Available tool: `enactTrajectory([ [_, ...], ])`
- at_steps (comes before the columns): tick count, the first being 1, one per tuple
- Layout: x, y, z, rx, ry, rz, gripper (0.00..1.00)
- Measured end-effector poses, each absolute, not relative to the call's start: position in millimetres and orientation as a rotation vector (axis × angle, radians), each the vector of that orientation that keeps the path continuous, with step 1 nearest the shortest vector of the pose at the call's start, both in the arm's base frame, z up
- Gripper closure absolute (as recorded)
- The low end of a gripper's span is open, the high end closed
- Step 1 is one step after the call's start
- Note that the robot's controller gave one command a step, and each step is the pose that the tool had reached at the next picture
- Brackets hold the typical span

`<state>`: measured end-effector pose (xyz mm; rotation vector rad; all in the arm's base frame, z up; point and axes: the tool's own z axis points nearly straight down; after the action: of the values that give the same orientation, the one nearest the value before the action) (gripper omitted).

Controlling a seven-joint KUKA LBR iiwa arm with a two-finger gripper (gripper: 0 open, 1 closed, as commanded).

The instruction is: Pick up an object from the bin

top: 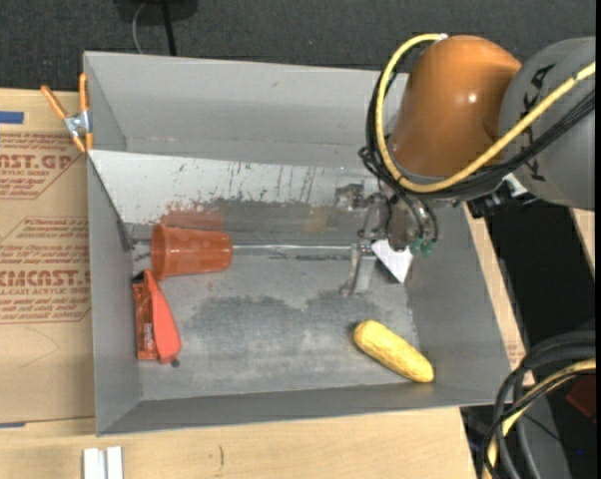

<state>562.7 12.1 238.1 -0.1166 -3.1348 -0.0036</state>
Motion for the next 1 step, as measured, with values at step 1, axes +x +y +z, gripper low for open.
enactTrajectory([
  [1,553.1,-18.0,218.5,-0.077,-3.147,0.000,0.00],
])
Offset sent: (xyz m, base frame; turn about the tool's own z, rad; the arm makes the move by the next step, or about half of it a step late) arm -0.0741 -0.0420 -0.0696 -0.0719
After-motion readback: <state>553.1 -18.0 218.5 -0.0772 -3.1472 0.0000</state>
